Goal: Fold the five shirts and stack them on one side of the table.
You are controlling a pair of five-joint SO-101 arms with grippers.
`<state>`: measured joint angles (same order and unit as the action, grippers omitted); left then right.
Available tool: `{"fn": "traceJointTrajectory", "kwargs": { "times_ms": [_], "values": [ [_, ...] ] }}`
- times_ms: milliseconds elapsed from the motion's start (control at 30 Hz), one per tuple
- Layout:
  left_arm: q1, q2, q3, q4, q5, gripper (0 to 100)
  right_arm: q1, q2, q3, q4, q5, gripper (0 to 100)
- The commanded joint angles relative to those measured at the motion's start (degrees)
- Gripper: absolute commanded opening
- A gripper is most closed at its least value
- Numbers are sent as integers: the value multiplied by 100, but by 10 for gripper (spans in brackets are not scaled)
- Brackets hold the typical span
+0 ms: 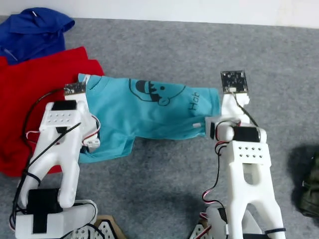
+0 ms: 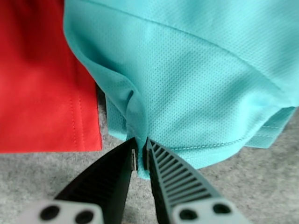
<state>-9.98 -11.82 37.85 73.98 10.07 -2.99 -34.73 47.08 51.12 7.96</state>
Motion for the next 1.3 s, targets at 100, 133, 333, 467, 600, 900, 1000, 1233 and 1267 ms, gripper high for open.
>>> {"fn": "traceJointTrajectory", "kwargs": {
  "times_ms": [100, 133, 333, 467, 600, 900, 1000, 1233, 1267],
  "values": [
    [22, -286, 391, -598, -563, 10, -31, -180, 180, -347, 18, 8],
    [22, -286, 453, -712, -607, 10, -31, -180, 198, -347, 18, 8],
    [22, -286, 593, -985, -897, 29, -13, -180, 207, -312, 26, 30],
    [13, -382, 585, -941, -923, 156, 127, -180, 251, -303, 18, 149],
    [48, -1112, 549, -571, -923, 248, 127, -189, 4, 180, 18, 176],
    [215, -3635, 356, 651, -914, 248, -92, -189, -1033, 1253, -88, 176],
    [-110, -3987, 541, 703, -905, 248, -716, -189, -822, 1490, -97, 176],
    [-1024, -3758, 1015, 255, -888, 248, -2712, -189, -330, 1341, -114, 176],
    [-1130, -3679, 1051, 202, -888, 248, -2905, -189, -259, 1253, -114, 176]
  ]
}}
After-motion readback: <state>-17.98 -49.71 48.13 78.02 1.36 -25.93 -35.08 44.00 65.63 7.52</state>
